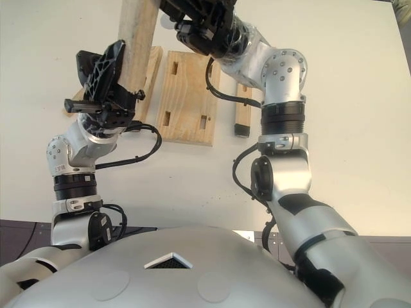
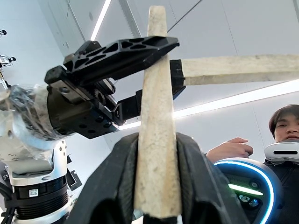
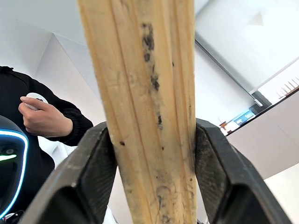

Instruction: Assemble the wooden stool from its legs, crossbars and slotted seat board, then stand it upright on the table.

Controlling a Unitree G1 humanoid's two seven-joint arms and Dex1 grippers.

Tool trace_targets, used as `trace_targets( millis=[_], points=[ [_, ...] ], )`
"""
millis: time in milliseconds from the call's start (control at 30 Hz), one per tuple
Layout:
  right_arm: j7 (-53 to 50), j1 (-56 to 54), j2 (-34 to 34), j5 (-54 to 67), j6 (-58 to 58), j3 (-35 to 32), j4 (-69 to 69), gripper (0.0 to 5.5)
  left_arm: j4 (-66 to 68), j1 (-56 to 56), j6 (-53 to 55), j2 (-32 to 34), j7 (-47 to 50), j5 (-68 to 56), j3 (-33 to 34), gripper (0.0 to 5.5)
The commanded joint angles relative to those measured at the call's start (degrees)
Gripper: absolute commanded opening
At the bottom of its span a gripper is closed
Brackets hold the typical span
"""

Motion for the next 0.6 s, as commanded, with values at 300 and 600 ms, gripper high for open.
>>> trace_targets(
  millis=[300, 600],
  points=[
    [-0.85, -1.61, 1.67, 1.71, 1.54, -3.22, 0.11, 2.18, 0.78, 0.34, -2.04, 0.46, 6.08, 0.13, 1.41, 2.04],
    [-2.19, 2.65, -5.15, -8.66, -6.97, -0.88, -3.47, 2.18, 4.77, 0.52, -14.48, 4.85, 10.09, 8.04, 9.19, 3.31]
  ],
)
